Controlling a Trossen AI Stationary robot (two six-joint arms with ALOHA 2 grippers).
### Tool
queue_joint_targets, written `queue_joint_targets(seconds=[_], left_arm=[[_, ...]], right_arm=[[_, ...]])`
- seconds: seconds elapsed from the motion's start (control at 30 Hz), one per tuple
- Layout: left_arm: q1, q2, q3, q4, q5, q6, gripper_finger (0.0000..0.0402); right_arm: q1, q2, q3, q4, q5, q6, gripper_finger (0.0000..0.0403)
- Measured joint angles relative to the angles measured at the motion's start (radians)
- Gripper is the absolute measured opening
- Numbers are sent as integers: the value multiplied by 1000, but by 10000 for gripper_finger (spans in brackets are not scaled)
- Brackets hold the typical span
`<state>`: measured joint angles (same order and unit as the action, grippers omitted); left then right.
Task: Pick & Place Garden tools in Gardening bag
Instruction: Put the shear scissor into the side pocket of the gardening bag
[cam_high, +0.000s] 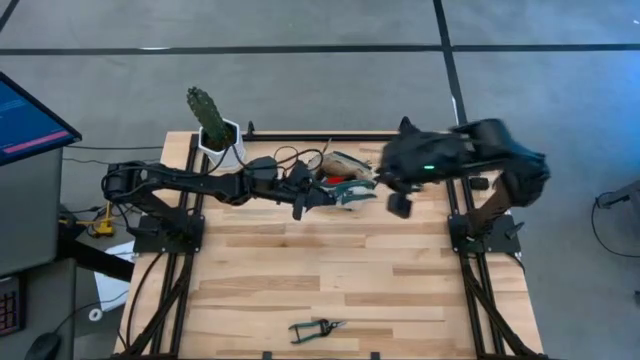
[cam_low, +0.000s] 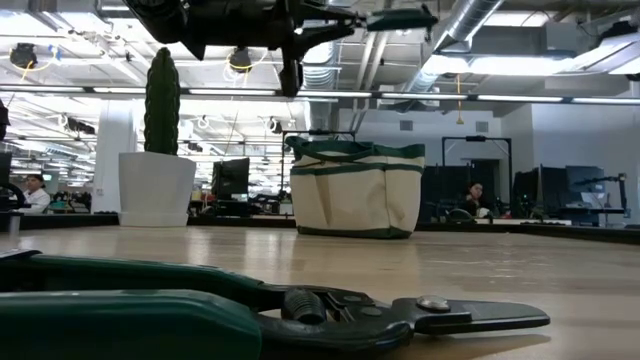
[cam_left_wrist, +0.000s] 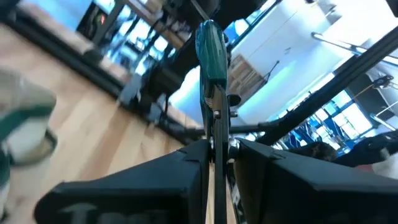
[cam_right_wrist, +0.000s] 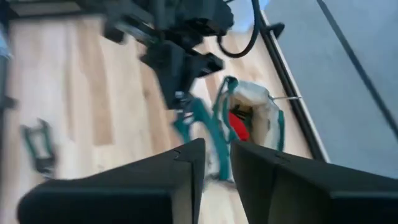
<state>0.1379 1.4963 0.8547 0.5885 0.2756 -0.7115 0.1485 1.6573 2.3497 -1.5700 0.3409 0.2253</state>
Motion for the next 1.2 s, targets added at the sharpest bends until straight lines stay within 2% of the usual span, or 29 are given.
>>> queue_joint_targets(seconds=[0.13, 0.4, 0.53, 0.67, 0.87, 1.1, 1.2], left_arm=[[0, -26, 0, 39, -20, 52, 35], [0, -155, 0, 33, -44, 140, 35], [0, -202, 0, 31, -44, 181, 35], [0, -226, 0, 29, -44, 185, 35], [0, -231, 0, 27, -43, 207, 35], [0, -231, 0, 29, -35, 211, 35], [0, -231, 0, 28, -35, 209, 35]], right_arm=[[68, -71, 0, 5, 43, 84, 53], [265, -94, -18, 9, 294, 176, 24], [337, -94, -109, 8, 404, 282, 5], [405, -119, -259, 63, 419, 359, 3], [458, -212, -612, 435, 418, 348, 1], [433, -408, -1078, 1046, 417, 254, 1], [409, -481, -1257, 1373, 412, 170, 0]])
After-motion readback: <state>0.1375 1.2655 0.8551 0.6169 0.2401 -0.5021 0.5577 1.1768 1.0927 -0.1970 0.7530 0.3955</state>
